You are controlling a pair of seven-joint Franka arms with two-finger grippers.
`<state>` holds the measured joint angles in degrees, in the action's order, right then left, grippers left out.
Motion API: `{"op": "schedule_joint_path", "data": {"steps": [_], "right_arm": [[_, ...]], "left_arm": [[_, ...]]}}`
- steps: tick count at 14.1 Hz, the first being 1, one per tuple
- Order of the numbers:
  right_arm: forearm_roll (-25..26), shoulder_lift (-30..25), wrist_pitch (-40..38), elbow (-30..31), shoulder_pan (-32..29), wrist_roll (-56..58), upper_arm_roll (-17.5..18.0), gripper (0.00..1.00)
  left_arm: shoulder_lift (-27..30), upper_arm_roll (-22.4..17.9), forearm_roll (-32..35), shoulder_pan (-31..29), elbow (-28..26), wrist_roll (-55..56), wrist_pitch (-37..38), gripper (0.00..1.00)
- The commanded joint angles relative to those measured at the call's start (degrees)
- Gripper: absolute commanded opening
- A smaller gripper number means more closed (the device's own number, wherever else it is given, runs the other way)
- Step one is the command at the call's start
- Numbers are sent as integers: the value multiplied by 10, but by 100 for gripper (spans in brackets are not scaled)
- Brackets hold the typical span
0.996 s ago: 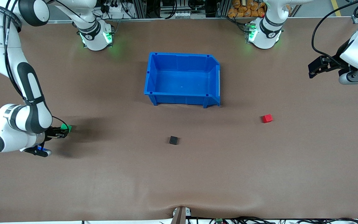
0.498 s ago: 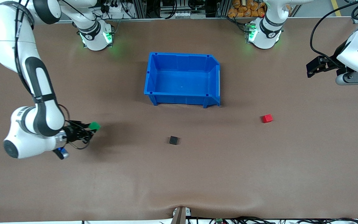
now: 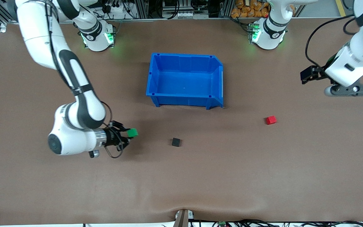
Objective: Attach green and red cubes to black cube
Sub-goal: 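Lift the green cube with the right gripper toward the black cube, then carry the green cube while the left gripper reaches the red cube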
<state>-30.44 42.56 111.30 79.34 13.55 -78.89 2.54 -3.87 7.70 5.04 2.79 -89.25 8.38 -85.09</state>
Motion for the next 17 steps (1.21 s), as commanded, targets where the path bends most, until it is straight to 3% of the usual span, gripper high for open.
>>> {"op": "schedule_joint_path", "data": {"steps": [1, 6, 9, 17], "right_arm": [[-21, 5, 58, 0, 31, -84, -6, 0], [-41, 40, 208, 26, 97, -169, -6, 0], [-48, 48, 219, 28, 103, -174, -6, 0], [-59, 68, 270, 26, 130, -200, -6, 0]], "left_arm": [[-38, 7, 2, 5, 3, 4, -22, 100], [-111, 11, 1, 29, -23, 46, -79, 100], [-141, 12, 1, 30, -57, 73, -142, 100], [-130, 13, 1, -38, -270, 81, -392, 100]]}}
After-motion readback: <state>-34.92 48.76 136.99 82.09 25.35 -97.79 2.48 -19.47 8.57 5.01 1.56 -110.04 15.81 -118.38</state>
